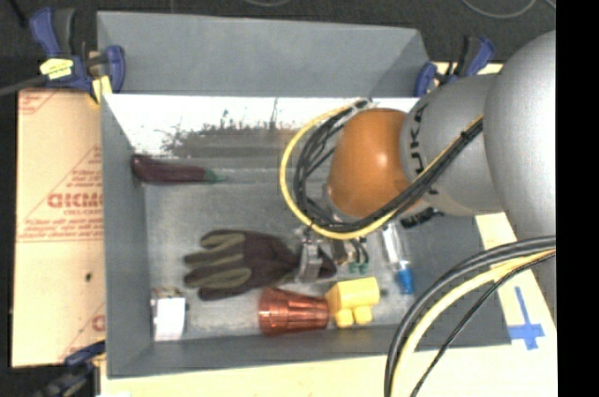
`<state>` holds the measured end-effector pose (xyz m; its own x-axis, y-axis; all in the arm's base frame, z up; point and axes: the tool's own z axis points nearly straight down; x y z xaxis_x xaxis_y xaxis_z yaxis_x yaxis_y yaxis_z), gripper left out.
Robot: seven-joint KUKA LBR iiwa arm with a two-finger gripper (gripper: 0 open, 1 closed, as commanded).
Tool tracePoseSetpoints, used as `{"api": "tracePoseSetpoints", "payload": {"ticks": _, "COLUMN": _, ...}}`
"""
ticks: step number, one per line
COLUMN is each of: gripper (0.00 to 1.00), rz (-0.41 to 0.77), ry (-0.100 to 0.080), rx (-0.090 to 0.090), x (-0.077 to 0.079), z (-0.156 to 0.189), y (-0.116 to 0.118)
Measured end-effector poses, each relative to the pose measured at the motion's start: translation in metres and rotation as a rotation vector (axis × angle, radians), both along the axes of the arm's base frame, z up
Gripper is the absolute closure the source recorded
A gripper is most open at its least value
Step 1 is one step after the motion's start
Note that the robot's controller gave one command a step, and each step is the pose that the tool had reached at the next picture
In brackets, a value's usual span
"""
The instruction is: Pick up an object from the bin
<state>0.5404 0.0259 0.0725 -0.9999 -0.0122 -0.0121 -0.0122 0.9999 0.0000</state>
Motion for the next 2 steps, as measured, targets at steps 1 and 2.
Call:
{"api": "tracePoseSetpoints", "payload": {"ticks": 1, "gripper": 1.00, "rz": 0.000, "ry": -0.001, "rx": 0.000, "x": -0.0001, "z": 0.0017, "y": 0.0000}}
{"api": "tracePoseSetpoints", "payload": {"ticks": 2, "gripper": 1.00, "rz": 0.000, "ry": 0.001, "rx": 0.000, "x": -0.0010, "z": 0.0087, "y": -0.0002}}
